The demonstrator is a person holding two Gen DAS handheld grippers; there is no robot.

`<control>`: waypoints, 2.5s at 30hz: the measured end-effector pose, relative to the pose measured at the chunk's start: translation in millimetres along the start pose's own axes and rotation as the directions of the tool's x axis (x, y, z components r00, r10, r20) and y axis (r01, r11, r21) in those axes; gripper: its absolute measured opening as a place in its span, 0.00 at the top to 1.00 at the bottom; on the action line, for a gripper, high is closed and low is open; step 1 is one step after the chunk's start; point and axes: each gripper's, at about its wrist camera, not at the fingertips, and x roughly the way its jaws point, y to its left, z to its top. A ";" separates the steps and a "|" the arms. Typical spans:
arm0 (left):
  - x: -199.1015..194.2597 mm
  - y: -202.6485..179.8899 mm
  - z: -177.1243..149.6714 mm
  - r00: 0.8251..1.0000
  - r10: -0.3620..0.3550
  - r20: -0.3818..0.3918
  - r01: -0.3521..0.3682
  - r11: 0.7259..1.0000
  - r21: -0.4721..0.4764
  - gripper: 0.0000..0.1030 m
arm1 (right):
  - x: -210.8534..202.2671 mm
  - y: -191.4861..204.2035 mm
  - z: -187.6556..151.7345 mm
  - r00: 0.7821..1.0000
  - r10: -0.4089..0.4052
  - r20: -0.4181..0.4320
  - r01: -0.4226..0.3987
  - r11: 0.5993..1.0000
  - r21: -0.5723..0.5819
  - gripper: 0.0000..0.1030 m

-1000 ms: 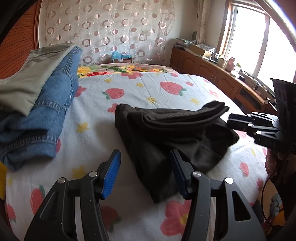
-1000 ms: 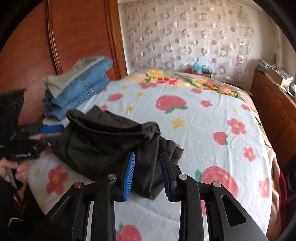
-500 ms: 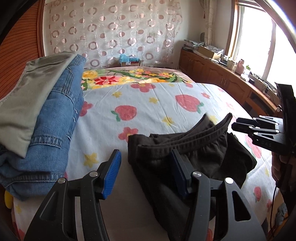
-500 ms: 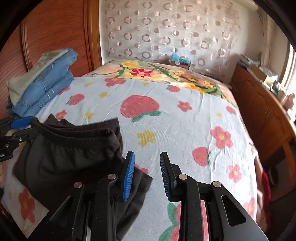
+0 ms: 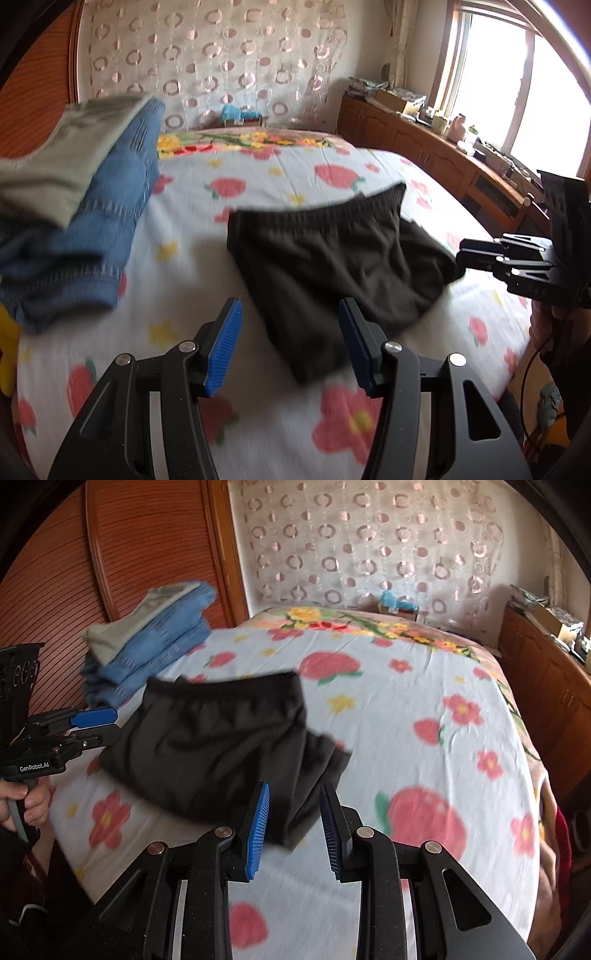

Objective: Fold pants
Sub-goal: 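Grasp the shorts' edge with the left gripper and pull it straight, then open both grippers and press the folded black shorts flat on the bed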

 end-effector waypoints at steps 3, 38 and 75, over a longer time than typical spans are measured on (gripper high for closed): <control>-3.5 -0.7 -8.5 1.000 -0.004 -0.010 0.004 1.000 -0.007 0.46 | -7.4 2.1 -5.1 1.000 0.015 0.000 -0.015 1.000 -0.001 0.72; 13.6 -5.0 -21.7 0.996 -0.037 -0.081 0.035 0.999 -0.026 0.77 | 0.5 -9.5 -16.1 0.998 0.038 -0.042 -0.037 0.999 0.035 0.73; -29.4 -8.3 -23.4 0.999 -0.036 0.002 0.036 0.999 0.006 0.34 | -75.7 4.6 -47.7 0.998 0.045 0.051 -0.047 0.999 0.026 0.87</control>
